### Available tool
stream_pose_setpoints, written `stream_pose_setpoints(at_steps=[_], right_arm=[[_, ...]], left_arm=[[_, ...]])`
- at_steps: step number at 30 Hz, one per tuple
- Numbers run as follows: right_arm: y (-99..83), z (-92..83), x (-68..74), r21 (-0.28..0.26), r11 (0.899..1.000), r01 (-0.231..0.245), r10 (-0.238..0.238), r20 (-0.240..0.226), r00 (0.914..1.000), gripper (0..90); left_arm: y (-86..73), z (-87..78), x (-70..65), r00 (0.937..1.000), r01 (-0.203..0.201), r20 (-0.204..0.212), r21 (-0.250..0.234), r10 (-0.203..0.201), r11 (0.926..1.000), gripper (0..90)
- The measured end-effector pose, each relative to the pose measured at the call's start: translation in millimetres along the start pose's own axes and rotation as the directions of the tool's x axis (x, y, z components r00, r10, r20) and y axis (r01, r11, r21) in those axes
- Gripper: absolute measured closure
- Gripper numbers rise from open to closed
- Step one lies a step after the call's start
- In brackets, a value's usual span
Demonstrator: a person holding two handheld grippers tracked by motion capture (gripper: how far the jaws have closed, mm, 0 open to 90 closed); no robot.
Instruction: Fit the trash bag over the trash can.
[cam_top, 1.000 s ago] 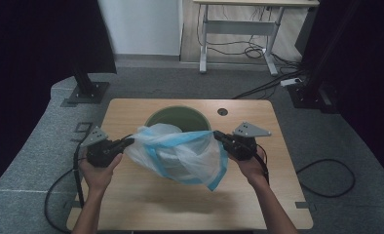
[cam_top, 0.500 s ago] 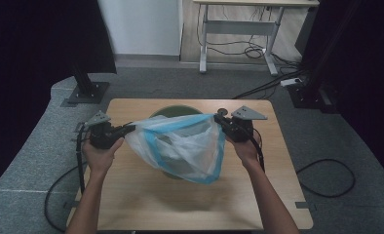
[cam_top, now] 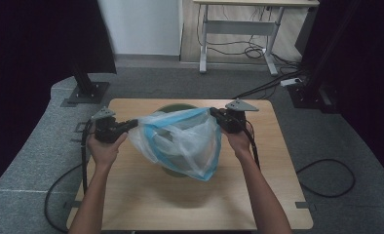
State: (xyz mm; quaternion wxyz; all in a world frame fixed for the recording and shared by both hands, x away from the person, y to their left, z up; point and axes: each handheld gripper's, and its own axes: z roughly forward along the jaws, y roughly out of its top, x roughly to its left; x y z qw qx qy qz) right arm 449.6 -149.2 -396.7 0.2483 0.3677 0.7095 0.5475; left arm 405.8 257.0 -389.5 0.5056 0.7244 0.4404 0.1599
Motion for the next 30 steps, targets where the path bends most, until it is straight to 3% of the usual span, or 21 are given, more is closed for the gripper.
stream_pose_setpoints(at_steps=[7, 15, 20, 25, 30], right_arm=[[-9.9, 9.6, -7.5, 0.020, 0.998, -0.063, 0.062, 0.012, 0.9980, 87.8], [-29.9, 21.4, -20.8, 0.059, 0.987, -0.153, 0.153, 0.000, 0.9883, 88.0], [-33.3, 26.7, -18.6, 0.078, 0.985, -0.156, 0.157, -0.010, 0.9875, 88.0], [-36.5, 31.7, -15.9, 0.095, 0.983, -0.155, 0.158, -0.028, 0.9870, 88.1], [-40.1, 36.8, -16.1, 0.110, 0.978, -0.177, 0.183, -0.046, 0.9821, 88.2]], left_arm=[[-3.3, 18.5, 4.8, 0.9998, 0.015, -0.012, 0.034, -0.014, 0.9993, 90.0], [-8.9, 33.4, 7.9, 0.9994, 0.033, -0.005, 0.055, -0.033, 0.9979, 89.9], [-12.0, 40.5, 7.4, 0.9991, 0.041, 0.004, 0.074, -0.042, 0.9964, 90.0], [-14.6, 47.6, 10.3, 0.9969, 0.074, 0.017, 0.097, -0.076, 0.9925, 89.9], [-17.1, 55.0, 9.8, 0.9963, 0.078, 0.027, 0.112, -0.082, 0.9906, 90.0]])
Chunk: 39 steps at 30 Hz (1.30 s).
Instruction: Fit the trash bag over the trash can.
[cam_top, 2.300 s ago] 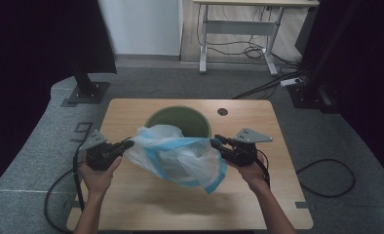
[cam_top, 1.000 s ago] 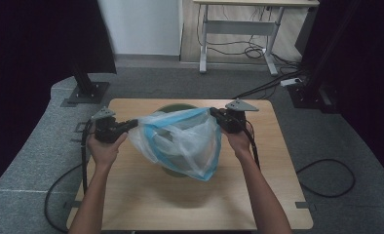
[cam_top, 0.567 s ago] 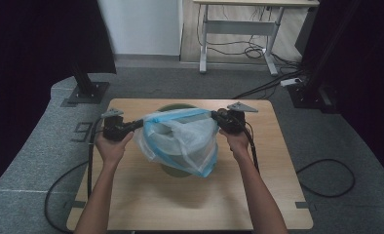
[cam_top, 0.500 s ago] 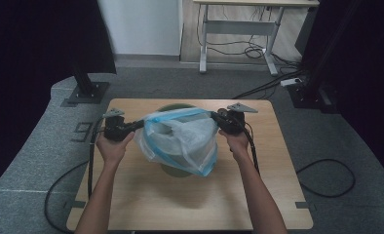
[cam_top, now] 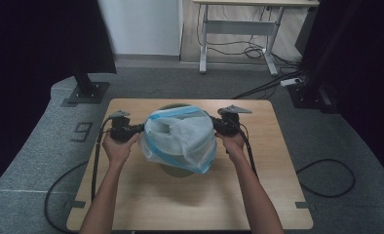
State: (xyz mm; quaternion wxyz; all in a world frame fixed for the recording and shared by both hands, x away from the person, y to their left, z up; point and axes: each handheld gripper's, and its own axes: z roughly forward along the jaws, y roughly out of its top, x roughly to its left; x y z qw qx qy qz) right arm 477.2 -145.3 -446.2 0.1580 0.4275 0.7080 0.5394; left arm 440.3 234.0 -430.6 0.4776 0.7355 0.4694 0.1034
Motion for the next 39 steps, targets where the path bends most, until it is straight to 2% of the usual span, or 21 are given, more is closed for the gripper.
stream_pose_setpoints(at_steps=[4, 13, 15, 17, 19, 21, 25, 27, 30, 33, 36, 39], right_arm=[[-2.0, 3.8, -0.6, 0.011, 1.000, -0.018, 0.018, -0.008, 0.9998, 88.3], [-4.5, 14.2, 3.7, 0.061, 0.998, -0.008, 0.008, 0.004, 1.0000, 88.4], [-6.3, 16.8, 4.2, 0.087, 0.996, -0.002, 0.000, 0.014, 0.9999, 88.4], [-9.1, 19.5, 4.3, 0.115, 0.993, 0.005, -0.008, 0.025, 0.9997, 88.4], [-11.4, 20.6, 4.3, 0.143, 0.990, 0.016, -0.022, 0.038, 0.9990, 88.3], [-12.7, 18.1, 2.6, 0.143, 0.990, 0.008, -0.015, 0.048, 0.9987, 88.2], [-16.2, 11.1, -3.5, 0.148, 0.989, -0.011, 0.000, 0.074, 0.9972, 86.0], [-17.2, 5.4, -7.0, 0.136, 0.990, -0.036, 0.023, 0.096, 0.9951, 78.4], [-15.3, -9.8, -9.4, 0.066, 0.997, -0.047, 0.039, 0.129, 0.9909, 69.7], [-11.3, -27.9, -11.6, 0.009, 0.999, -0.046, 0.044, 0.158, 0.9865, 64.2], [-6.6, -46.5, -14.2, -0.039, 0.998, -0.054, 0.060, 0.170, 0.9836, 59.6], [-4.9, -62.8, -13.7, -0.069, 0.997, -0.048, 0.058, 0.149, 0.9871, 58.4]], left_arm=[[-1.8, 6.0, 1.7, 0.9999, 0.013, 0.006, 0.007, -0.013, 0.9999, 90.0], [-5.8, 18.4, 4.8, 0.9993, 0.037, 0.000, 0.047, -0.037, 0.9982, 90.0], [-6.5, 19.8, 2.6, 0.9996, 0.027, -0.007, 0.066, -0.027, 0.9975, 90.0], [-7.6, 20.0, 0.1, 0.9993, 0.036, 0.007, 0.079, -0.036, 0.9963, 90.0], [-8.1, 19.8, -3.6, 0.9999, 0.012, -0.005, 0.098, -0.012, 0.9951, 90.0], [-8.9, 20.6, -3.8, 0.9999, 0.013, -0.003, 0.118, -0.013, 0.9930, 90.0], [-8.9, 20.5, -5.7, 0.9999, 0.012, -0.007, 0.118, -0.011, 0.9929, 90.0], [-9.1, 19.9, -7.2, 0.9999, 0.004, -0.010, 0.116, -0.003, 0.9932, 89.9], [-8.8, 18.7, -8.7, 0.9999, -0.002, -0.010, 0.108, 0.003, 0.9942, 89.9], [-7.8, 16.6, -10.2, 0.9999, -0.005, -0.009, 0.086, 0.006, 0.9962, 89.9], [-7.5, 15.1, -11.0, 0.9999, -0.011, -0.012, 0.080, 0.012, 0.9968, 89.7], [-7.5, 13.6, -11.3, 0.9997, -0.018, -0.012, 0.080, 0.019, 0.9966, 89.5]])
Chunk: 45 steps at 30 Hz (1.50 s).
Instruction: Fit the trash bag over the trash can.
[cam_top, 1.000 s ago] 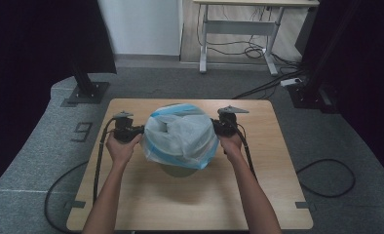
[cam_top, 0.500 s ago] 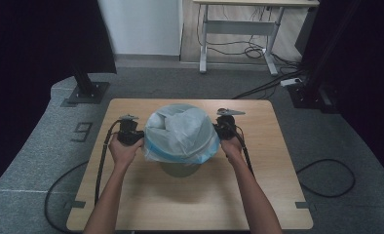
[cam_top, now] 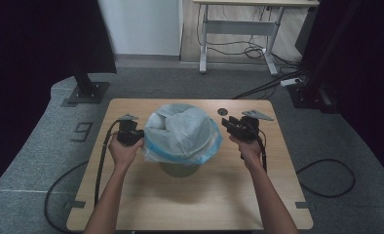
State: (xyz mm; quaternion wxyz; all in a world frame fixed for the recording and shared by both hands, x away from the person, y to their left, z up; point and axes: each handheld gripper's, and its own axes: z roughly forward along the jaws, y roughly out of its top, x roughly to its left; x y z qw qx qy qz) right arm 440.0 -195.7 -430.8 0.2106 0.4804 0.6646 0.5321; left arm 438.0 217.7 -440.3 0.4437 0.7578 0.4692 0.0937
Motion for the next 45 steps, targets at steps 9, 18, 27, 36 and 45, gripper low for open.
stream_pose_setpoints(at_steps=[9, 18, 27, 36, 45], right_arm=[[-15.6, -43.9, 24.0, 0.001, 0.998, 0.065, -0.063, -0.182, 0.9812, 49.1], [-36.1, -65.8, 50.9, 0.022, 0.992, 0.126, -0.113, -0.315, 0.9424, 40.2], [-39.9, -43.8, 56.9, 0.050, 0.979, 0.200, -0.170, -0.352, 0.9203, 45.8], [-45.3, -44.8, 68.2, -0.010, 0.967, 0.254, -0.241, -0.357, 0.9025, 81.1], [-53.4, -44.4, 66.9, 0.000, 0.964, 0.267, -0.249, -0.357, 0.9002, 89.2]], left_arm=[[0.2, -3.6, -0.2, 1.0000, 0.004, 0.005, -0.001, -0.004, 1.0000, 88.8], [0.2, -3.3, -1.8, 1.0000, 0.003, 0.001, 0.001, -0.003, 1.0000, 88.8], [0.2, -4.3, -1.1, 1.0000, 0.002, -0.001, 0.006, -0.002, 1.0000, 89.0], [-1.2, -5.3, -0.4, 1.0000, 0.004, 0.002, -0.001, -0.004, 1.0000, 89.1], [-8.0, -6.8, 4.6, 0.9997, 0.023, 0.004, -0.003, -0.023, 0.9997, 89.1]])
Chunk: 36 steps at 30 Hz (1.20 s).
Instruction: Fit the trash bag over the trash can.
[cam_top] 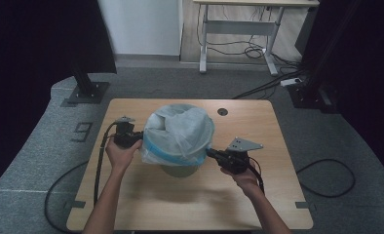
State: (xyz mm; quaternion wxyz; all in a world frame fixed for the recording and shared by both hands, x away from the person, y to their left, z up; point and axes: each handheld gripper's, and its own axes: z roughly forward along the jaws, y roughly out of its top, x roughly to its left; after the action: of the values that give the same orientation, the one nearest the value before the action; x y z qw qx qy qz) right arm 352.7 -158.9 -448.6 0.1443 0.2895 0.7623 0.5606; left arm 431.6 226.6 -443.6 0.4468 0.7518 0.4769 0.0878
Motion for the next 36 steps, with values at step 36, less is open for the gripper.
stream_pose_setpoints(at_steps=[36], right_arm=[[-79.1, 44.4, -29.9, 0.306, 0.949, -0.073, 0.020, 0.175, 0.9844, 89.0]], left_arm=[[-27.0, 22.1, 9.9, 0.9993, 0.028, 0.020, 0.117, -0.031, 0.9927, 88.4]])
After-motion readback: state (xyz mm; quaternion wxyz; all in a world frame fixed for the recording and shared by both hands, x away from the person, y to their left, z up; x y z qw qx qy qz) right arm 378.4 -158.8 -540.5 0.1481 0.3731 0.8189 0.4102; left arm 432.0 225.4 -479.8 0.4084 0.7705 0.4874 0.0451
